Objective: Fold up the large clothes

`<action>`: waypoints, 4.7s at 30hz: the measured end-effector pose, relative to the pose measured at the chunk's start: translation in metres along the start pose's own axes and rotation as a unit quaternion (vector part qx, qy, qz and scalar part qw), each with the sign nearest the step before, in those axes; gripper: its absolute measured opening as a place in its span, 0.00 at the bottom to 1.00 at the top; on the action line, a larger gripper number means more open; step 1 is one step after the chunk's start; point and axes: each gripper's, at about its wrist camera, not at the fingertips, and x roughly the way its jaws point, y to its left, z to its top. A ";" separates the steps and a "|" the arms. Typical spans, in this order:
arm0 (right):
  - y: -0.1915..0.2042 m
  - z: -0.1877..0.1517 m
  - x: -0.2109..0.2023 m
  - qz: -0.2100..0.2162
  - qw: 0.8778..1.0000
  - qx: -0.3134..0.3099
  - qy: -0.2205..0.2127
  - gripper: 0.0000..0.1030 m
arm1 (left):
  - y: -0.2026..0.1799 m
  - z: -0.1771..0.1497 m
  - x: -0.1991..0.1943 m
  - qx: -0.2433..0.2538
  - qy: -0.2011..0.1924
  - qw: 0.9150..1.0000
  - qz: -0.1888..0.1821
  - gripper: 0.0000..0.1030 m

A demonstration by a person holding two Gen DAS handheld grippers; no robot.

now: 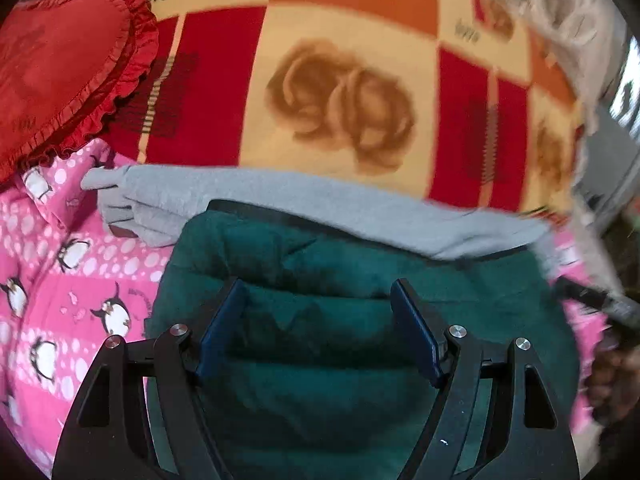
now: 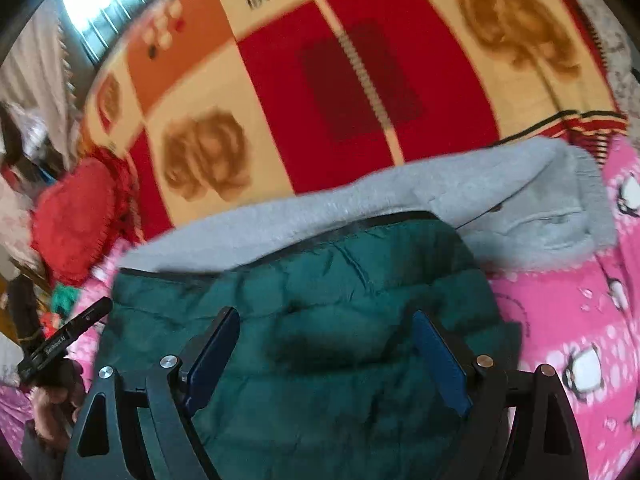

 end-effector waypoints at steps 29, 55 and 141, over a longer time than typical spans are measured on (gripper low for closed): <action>-0.020 -0.026 -0.043 -0.021 0.998 -0.054 -0.024 0.93 | 0.014 -0.007 -0.025 0.061 0.008 0.998 0.017 0.77; -0.098 -0.081 -0.028 -0.015 0.999 0.003 -0.043 1.00 | 0.110 -0.068 0.019 -0.074 0.053 0.986 -0.139 0.95; -0.029 -0.008 0.004 -0.099 0.993 -0.003 -0.070 0.47 | -0.008 0.024 0.045 0.032 0.002 0.998 0.047 0.31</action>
